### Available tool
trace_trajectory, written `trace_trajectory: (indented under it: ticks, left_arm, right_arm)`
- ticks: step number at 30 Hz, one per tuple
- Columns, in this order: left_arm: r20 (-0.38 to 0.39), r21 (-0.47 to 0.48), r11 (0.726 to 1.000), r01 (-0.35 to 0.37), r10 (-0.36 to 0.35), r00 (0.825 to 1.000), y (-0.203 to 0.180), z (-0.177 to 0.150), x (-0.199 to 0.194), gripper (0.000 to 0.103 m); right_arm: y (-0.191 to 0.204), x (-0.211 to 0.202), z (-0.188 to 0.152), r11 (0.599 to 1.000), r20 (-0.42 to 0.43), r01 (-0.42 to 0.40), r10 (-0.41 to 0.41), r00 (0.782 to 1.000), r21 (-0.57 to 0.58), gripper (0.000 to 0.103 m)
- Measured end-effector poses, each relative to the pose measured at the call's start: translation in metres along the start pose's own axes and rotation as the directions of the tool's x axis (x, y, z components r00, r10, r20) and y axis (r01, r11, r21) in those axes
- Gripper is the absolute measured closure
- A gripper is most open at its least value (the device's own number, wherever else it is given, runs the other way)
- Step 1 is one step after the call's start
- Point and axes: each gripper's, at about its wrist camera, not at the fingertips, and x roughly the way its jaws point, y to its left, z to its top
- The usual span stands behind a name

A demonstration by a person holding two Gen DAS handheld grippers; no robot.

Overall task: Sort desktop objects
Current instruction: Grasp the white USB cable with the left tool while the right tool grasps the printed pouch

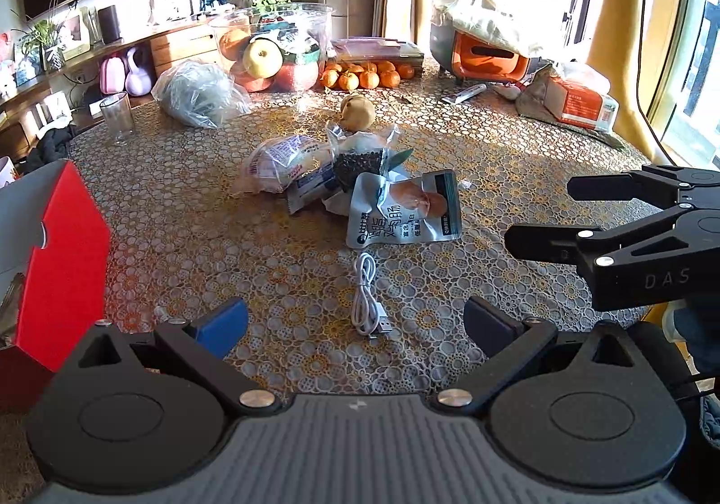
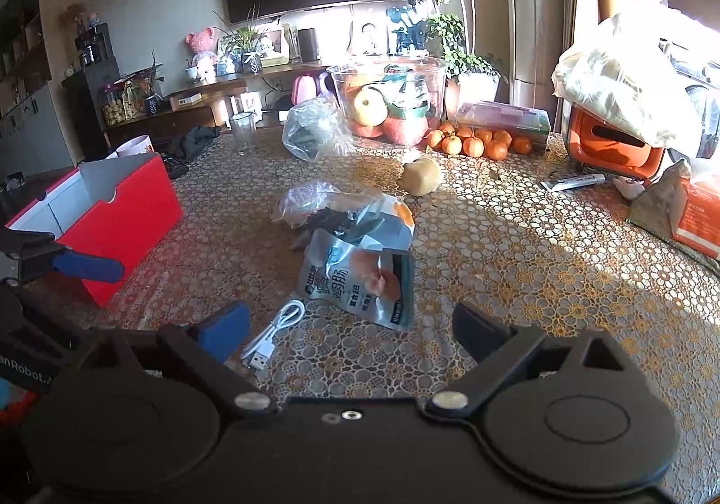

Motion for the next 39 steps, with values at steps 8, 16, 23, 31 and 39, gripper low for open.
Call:
trace_trajectory:
  ticks: [8, 16, 23, 31, 39]
  left_arm:
    - [-0.029, 0.003, 1.0, -0.01, 0.01, 1.0, -0.005, 0.001, 0.029, 0.001]
    - [-0.03, -0.002, 1.0, -0.027, 0.027, 0.999, -0.004, 0.0, 0.05, 0.001]
    - [-0.036, -0.012, 1.0, -0.015, 0.015, 0.999, -0.003, 0.0, 0.071, 0.001]
    - [-0.051, -0.009, 1.0, -0.008, 0.008, 0.999, -0.004, -0.007, 0.091, 0.001]
    - [-0.064, -0.018, 1.0, -0.001, 0.0, 0.998, -0.003, -0.012, 0.102, 0.002]
  right_arm:
    - [-0.015, 0.022, 0.001, 1.0, -0.022, -0.003, 0.003, 1.0, 0.016, 0.006]
    - [-0.021, 0.048, 0.003, 1.0, -0.048, -0.01, 0.011, 0.999, 0.018, 0.006]
    - [-0.026, 0.074, 0.002, 1.0, -0.076, -0.018, 0.02, 0.997, 0.018, 0.008]
    - [-0.031, 0.099, 0.001, 0.999, -0.108, -0.025, 0.027, 0.994, 0.025, 0.011]
    - [-0.032, 0.119, 0.002, 0.999, -0.118, -0.044, 0.047, 0.992, 0.025, 0.019]
